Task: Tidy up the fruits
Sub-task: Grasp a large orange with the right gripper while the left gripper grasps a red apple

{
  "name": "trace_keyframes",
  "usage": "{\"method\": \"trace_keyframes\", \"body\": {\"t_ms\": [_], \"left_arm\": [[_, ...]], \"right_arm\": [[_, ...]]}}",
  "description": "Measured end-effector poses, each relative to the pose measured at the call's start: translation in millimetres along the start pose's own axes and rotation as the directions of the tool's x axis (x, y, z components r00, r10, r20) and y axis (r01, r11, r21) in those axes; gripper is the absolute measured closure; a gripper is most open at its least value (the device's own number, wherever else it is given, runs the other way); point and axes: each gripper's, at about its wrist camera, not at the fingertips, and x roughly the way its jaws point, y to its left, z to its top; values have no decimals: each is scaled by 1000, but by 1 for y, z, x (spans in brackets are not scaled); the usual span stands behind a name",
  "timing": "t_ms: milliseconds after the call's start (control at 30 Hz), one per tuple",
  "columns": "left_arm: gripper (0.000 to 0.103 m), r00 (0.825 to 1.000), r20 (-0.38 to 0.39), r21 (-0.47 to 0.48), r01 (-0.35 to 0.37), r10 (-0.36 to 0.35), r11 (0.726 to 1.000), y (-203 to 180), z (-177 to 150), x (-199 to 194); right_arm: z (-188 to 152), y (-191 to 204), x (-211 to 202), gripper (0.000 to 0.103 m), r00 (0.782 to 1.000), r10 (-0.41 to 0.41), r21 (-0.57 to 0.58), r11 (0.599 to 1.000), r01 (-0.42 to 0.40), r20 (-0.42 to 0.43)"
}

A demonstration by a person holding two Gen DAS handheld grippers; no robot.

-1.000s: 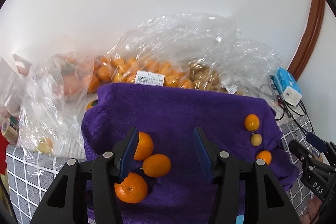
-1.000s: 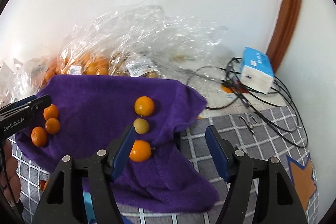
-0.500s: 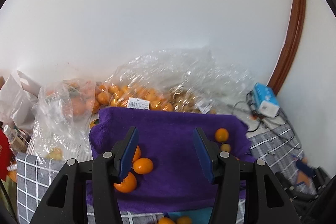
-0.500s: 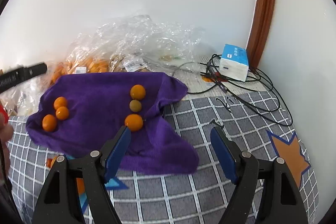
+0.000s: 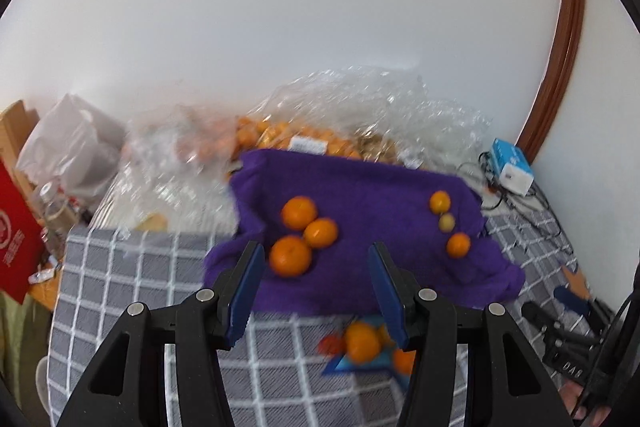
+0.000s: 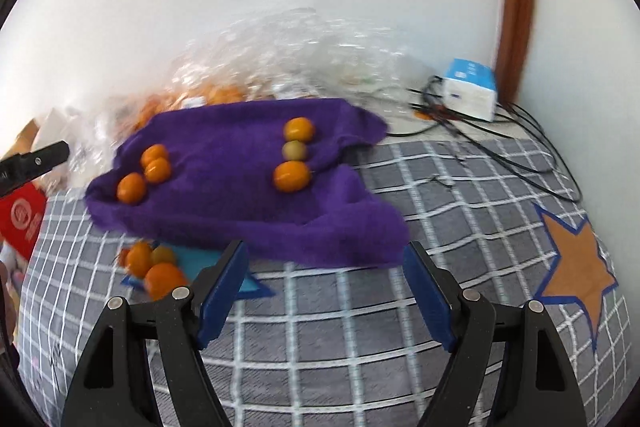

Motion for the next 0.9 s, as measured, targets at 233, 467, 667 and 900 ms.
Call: {"method": "trace_keyframes", "body": {"t_ms": [233, 467, 667, 900], "left_arm": [[52, 996, -75, -71, -45, 40, 996, 39, -50, 3], [51, 990, -131, -110, -57, 43, 992, 58, -90, 24], [50, 987, -139, -95, -92, 79, 991, 61, -104, 37], [43, 992, -115, -84, -54, 44, 995, 60, -109, 35]], "right_arm": [[-20, 52, 6, 37, 987, 161, -122, 979, -161, -14], [-31, 90, 30, 37, 981, 190, -190, 962, -196, -47], [-35, 100, 53, 37, 969, 218, -166, 958, -235, -114], [-38, 109, 64, 61, 966, 223, -182, 952, -244, -132]]}}
